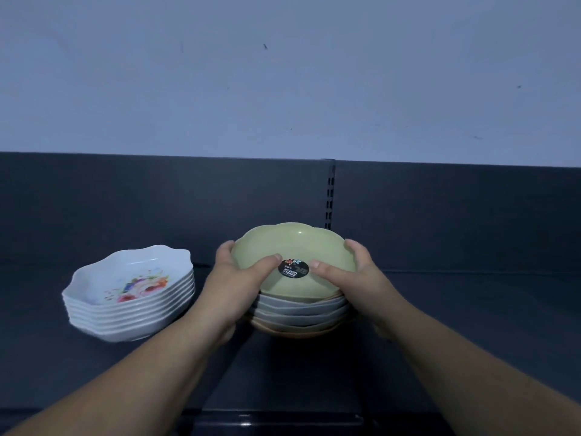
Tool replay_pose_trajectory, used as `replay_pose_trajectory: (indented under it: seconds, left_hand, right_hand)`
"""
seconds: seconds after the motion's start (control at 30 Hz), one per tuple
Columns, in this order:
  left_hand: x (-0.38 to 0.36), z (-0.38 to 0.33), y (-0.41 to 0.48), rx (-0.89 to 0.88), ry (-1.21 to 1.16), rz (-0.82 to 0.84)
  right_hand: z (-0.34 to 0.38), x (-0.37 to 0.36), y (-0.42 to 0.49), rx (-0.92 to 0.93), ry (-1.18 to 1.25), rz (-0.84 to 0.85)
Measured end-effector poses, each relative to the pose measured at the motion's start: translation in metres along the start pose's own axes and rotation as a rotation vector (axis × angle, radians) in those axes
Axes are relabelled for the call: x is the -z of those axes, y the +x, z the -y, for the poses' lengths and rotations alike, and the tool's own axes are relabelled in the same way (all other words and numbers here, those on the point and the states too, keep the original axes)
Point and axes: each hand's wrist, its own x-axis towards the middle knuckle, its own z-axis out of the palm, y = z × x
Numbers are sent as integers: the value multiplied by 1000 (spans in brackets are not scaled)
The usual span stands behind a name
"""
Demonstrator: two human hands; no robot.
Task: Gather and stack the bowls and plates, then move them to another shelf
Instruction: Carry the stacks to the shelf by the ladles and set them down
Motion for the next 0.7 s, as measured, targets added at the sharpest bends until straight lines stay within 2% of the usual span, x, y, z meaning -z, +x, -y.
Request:
replay_pose_trajectory:
  seconds: [0.1, 0.3, 0.53, 0.7]
  left_hand:
    - [-1, -13, -24, -40, 29, -73]
    - [-13, -27, -96, -100, 25, -255]
    - [-32, -22, -193, -80, 56, -449]
    - [-24, -28, -257, -41, 89, -596]
  right_hand:
    - [8, 7, -8, 39, 53, 12]
    - [14, 26, -46, 128, 80, 154]
    - [3, 50, -101, 173, 122, 318]
    - [6, 39, -140, 187, 146, 455]
